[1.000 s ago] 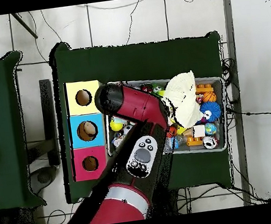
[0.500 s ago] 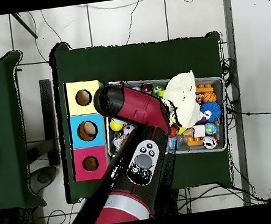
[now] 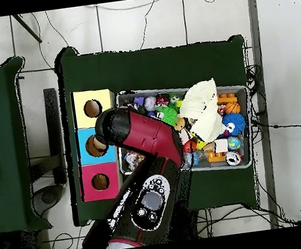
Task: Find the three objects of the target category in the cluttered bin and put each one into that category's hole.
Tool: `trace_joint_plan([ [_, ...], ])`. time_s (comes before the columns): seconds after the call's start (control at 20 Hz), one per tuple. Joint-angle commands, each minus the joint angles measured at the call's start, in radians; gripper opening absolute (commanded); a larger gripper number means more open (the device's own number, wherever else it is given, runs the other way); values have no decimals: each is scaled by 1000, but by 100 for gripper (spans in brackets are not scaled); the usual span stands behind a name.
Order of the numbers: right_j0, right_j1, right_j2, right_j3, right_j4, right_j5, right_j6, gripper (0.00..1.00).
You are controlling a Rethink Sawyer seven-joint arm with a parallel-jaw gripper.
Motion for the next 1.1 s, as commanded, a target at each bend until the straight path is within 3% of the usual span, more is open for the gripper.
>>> trace_joint_plan([
  [0.05, 0, 5, 130, 202, -12, -179, 170, 100],
  [0.3, -19, 29, 171, 210, -1, -257, 165, 100],
  [0.6, -101, 72, 266, 211, -22, -405, 129, 100],
  [1.1, -54, 127, 231, 188, -6, -486, 174, 100],
])
